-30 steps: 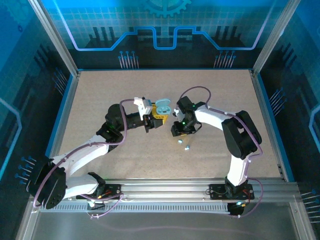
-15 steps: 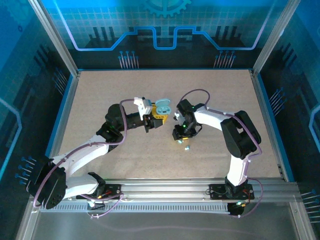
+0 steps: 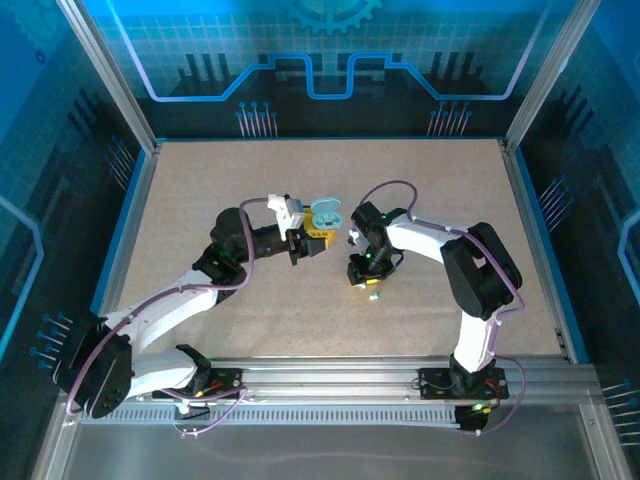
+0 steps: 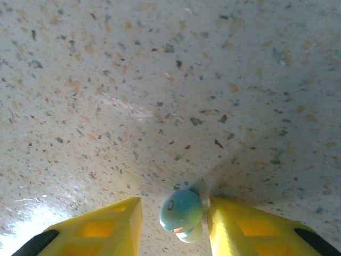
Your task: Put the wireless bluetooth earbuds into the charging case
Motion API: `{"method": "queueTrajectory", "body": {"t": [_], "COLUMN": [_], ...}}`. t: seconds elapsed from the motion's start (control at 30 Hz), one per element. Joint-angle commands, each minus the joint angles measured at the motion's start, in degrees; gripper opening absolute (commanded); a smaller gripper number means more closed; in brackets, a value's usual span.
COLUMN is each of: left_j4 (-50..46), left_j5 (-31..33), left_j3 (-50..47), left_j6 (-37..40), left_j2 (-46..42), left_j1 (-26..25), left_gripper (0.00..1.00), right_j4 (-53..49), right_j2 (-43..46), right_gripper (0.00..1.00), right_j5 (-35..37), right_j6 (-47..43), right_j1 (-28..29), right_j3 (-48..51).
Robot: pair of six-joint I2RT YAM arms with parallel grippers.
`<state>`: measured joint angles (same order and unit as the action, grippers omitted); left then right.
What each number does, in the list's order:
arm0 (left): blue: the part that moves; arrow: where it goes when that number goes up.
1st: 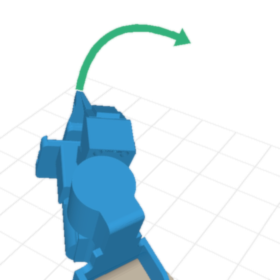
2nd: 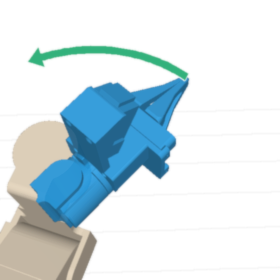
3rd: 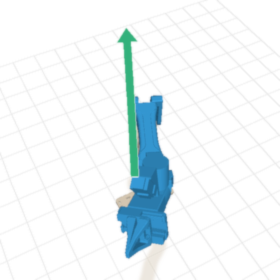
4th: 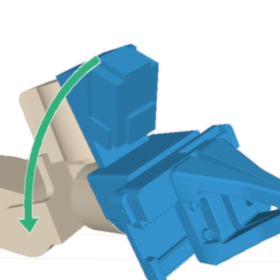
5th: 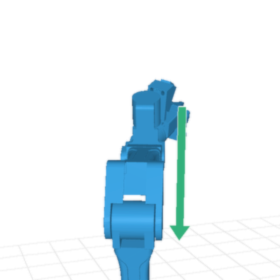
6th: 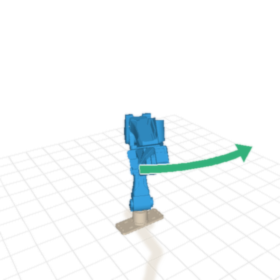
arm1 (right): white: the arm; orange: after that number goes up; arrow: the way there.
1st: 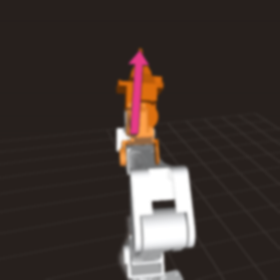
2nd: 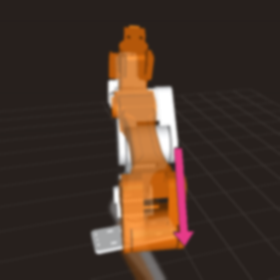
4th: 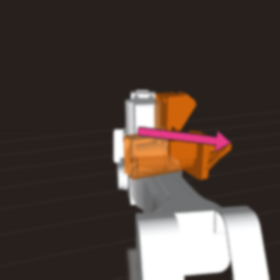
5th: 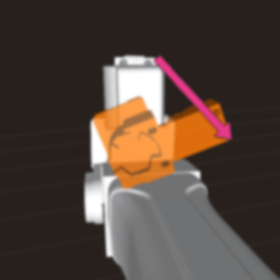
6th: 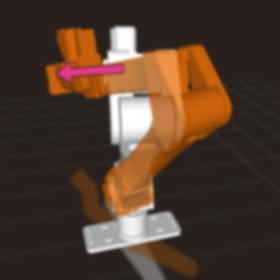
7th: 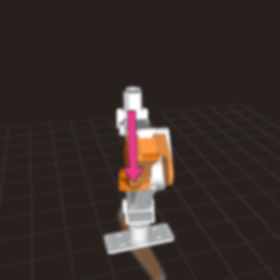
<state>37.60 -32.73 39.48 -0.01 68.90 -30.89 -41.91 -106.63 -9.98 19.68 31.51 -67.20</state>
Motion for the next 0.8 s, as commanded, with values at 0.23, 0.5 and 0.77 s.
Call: {"method": "queueTrajectory", "body": {"t": [0.23, 0.5, 0.77], "left_j4": [1.40, 1.42, 1.58], "left_j5": [0.30, 0.29, 0.21], "left_j3": [-0.81, -0.99, -1.00], "left_j6": [0.20, 0.19, 0.01], "left_j2": [-0.67, -0.79, -0.61], "left_j1": [0.35, 0.49, 0.64], "left_gripper": [0.35, 0.35, 0.35], "right_j4": [-2.12, -4.06, -5.79], "right_j2": [-2.06, -3.76, -4.62], "right_gripper": [0.33, 0.32, 0.27], "right_j5": [1.32, 3.38, 4.04], "right_j6": [7.15, 7.78, 6.57], "right_j1": [1.94, 2.50, 3.03], "right_j3": [-3.31, -4.82, -5.97]}}
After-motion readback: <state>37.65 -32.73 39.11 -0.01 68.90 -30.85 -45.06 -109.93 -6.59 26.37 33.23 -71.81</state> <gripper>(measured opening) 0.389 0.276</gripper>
